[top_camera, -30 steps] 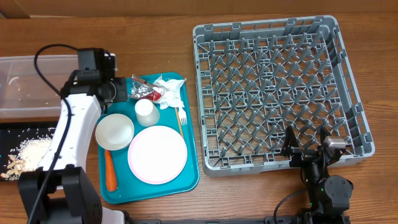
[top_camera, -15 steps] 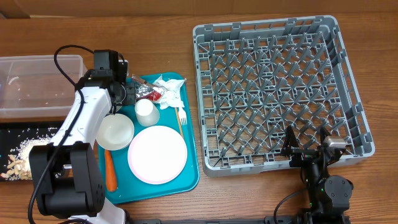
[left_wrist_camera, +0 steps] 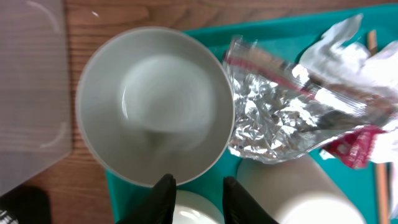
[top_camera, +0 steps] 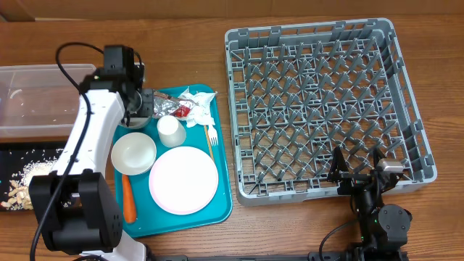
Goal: Sort waste into correct bins and load items into the dishwasher rack
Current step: 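Bring the empty rice bowl back and set it on the teal tray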
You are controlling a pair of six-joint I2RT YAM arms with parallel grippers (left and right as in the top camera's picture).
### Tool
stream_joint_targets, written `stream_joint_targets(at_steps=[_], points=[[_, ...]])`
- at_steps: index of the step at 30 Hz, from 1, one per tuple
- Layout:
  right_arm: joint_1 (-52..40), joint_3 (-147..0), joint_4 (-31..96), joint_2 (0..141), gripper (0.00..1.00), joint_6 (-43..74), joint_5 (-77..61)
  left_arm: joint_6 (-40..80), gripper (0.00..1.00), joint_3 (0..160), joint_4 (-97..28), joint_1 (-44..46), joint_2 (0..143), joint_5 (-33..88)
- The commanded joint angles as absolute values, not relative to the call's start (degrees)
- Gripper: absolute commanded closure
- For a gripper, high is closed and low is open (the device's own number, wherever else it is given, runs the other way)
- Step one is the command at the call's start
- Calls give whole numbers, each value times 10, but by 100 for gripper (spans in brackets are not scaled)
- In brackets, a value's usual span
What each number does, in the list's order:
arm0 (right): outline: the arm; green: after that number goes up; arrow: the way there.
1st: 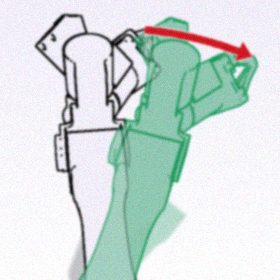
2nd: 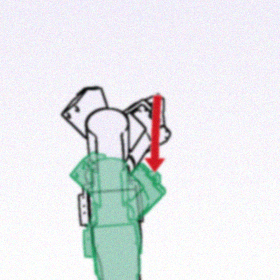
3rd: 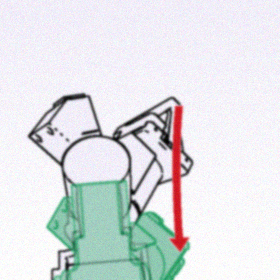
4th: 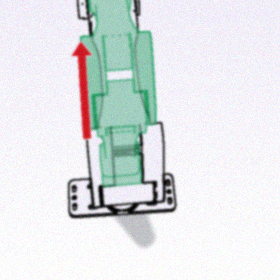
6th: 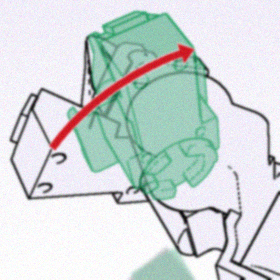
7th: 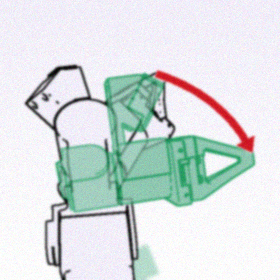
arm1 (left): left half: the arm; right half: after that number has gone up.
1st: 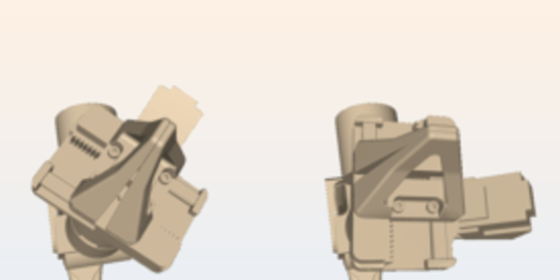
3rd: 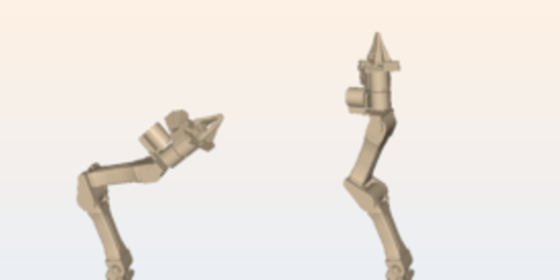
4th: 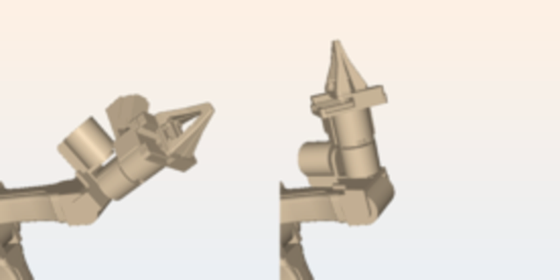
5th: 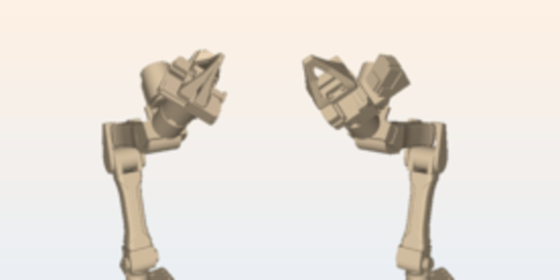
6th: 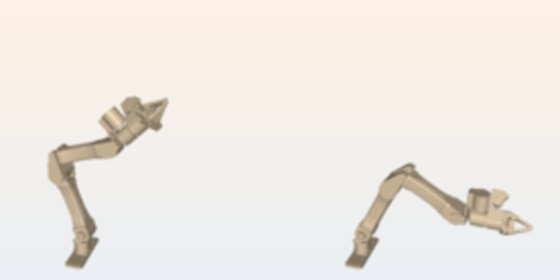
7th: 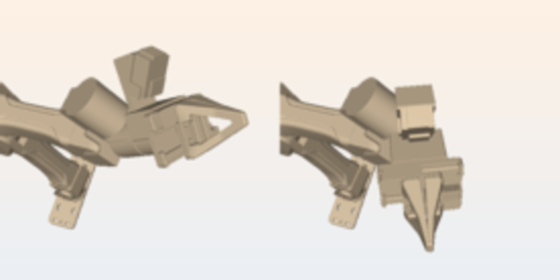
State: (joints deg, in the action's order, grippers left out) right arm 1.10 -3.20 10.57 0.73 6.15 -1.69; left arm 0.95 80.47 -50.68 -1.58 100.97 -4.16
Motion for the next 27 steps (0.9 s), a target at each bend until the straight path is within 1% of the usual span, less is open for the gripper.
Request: stream_joint_targets(at_steps=[1, 3, 5, 8, 10, 12, 14, 17, 18, 21, 27], points=[[13, -29, 103, 2, 0, 60, -17, 50, 69, 876, -559, -15, 1006, -51], [13, -29, 103, 2, 0, 60, -17, 72, 62, 915, -606, -15, 1006, -51], [13, -29, 103, 2, 0, 60, -17, 98, 51, 958, -656, -15, 1006, -50], [13, -29, 103, 2, 0, 60, -17, 136, 40, 1024, -734, -15, 1006, -48], [13, -29, 103, 2, 0, 60, -17, 156, 28, 1072, -796, -15, 1006, -44], [13, -29, 103, 2, 0, 60, -17, 166, 24, 1098, -839, -15, 1005, -44], [13, -29, 103, 2, 0, 60, -17, 177, 13, 1116, -880, -15, 1000, -45], [13, -29, 103, 2, 0, 60, -17, 208, 6, 1118, -921, -19, 984, -63], [13, -29, 103, 2, 0, 60, -17, 223, 1, 1118, -934, -21, 977, -75], [13, -29, 103, 2, 0, 60, -17, 263, 0, 1117, -968, -31, 951, -91], [13, -29, 103, 2, 0, 60, -17, 266, 0, 1112, -968, -35, 867, -79]])
